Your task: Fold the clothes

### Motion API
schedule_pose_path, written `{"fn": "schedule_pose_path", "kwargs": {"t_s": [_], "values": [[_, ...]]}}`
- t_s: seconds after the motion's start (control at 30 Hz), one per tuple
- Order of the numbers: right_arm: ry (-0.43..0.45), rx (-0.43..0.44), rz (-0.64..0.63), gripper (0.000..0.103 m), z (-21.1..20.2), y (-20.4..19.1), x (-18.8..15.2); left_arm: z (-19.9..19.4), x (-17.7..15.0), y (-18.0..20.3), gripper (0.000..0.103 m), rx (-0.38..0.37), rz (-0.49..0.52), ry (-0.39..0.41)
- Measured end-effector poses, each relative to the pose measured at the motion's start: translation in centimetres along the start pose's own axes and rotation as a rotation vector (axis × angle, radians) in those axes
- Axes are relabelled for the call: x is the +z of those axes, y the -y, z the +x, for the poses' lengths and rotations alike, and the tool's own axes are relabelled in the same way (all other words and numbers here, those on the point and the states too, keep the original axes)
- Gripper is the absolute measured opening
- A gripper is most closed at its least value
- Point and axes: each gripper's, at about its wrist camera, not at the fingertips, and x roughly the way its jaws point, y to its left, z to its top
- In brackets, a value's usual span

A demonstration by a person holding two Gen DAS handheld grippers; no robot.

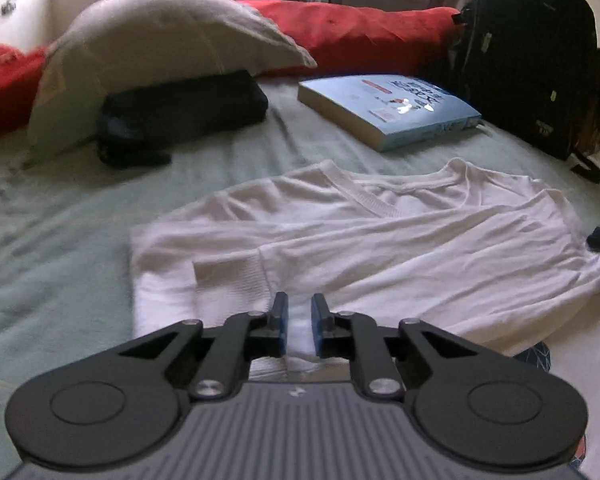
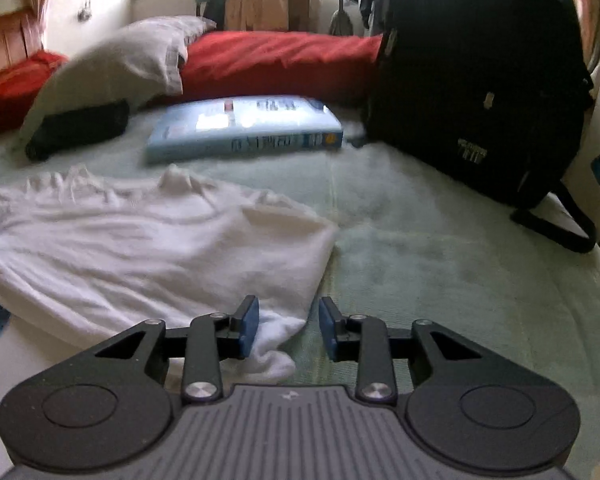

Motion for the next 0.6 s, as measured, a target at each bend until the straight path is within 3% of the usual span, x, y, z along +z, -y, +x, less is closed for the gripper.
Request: {"fn": "schedule_pose_path", "kwargs": {"t_s": [0.1,0.2,0.27,0.33,0.4,0.53,0.6], "values": [[0.039,0.039,-0.017,0.038,-0.1,-1.0,1.3,-0.8,0.1,0.4,0.016,-0.012,0.02,0.028],[0.021,0.066,-0.052,0.038,2.1,-2.4,2.5,-0.4,-0.2,0.4,0.019,-0.002,0.021,0.017],[-0.019,0.016,-0.091,0.039,4.6,-2.7,2.7,0.5,-0.8,0.2,0.02,0.019,0.01,-0.014],[-0.045,0.0,-0.064,0.055,6.2,-1.8,2.9,1.1,-1.3,-0.2,0.02,0.041,-0.006,-0.037],[-0.043,0.015,0.011,0.057,6.5,-0.3,3.3,0.4,-1.4,-1.5,0.016,0.052,-0.04,-0.042],[-0.012,0.027,0.049,0.057,3.3,0.7,3.8,-1.8,-0.9,-2.3,0.017,0.041,-0.041,-0.021],[-0.008,0.064,0.045,0.059,1.2,0.5,3.6,-3.1,-0.9,-2.1,0.025,0.015,-0.025,-0.002]]}}
